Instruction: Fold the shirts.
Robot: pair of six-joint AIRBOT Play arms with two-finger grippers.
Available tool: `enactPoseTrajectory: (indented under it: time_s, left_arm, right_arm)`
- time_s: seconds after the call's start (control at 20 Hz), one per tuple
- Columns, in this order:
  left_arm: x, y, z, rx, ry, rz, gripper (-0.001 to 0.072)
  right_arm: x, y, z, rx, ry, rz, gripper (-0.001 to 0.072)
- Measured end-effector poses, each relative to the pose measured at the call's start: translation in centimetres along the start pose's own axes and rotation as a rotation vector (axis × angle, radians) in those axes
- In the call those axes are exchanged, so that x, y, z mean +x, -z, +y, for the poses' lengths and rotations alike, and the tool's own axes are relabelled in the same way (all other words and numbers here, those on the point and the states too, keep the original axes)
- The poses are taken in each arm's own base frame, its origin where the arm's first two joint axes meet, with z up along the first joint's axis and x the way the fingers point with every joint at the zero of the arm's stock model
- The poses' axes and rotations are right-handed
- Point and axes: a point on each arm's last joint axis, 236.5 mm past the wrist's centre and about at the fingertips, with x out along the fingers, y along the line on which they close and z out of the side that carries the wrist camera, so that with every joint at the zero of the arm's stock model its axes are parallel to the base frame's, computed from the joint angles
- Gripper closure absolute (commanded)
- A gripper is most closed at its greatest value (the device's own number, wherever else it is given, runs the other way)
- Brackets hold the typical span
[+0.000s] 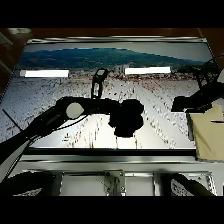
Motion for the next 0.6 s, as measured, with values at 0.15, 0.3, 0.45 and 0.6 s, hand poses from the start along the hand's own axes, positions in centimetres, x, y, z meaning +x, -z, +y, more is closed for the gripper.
enactPoseTrajectory:
  time_s: [0.15,0.3,0.45,0.6]
  left_arm:
    - [1.9,0.2,1.1,-0.143,0.021,0.008,0.0037]
    - [0.7,-0.1,5.1,-0.231,-0.005,0.049,0.0039]
    - [-1.6,1.6,9.8,-0.281,-0.040,0.162,0.0039]
    - [-2.7,5.0,12.7,-0.358,-0.056,0.269,0.0037]
  right_arm:
    - [-0.1,0.0,-0.2,0.002,0.008,-0.002,0.0026]
    - [0.3,-0.1,-0.5,-0.004,0.018,0.004,0.0026]
    - [1.9,-0.3,-0.6,-0.001,0.004,0.049,0.0026]
    - [4.9,-0.1,0.9,0.008,-0.089,0.128,0.0026]
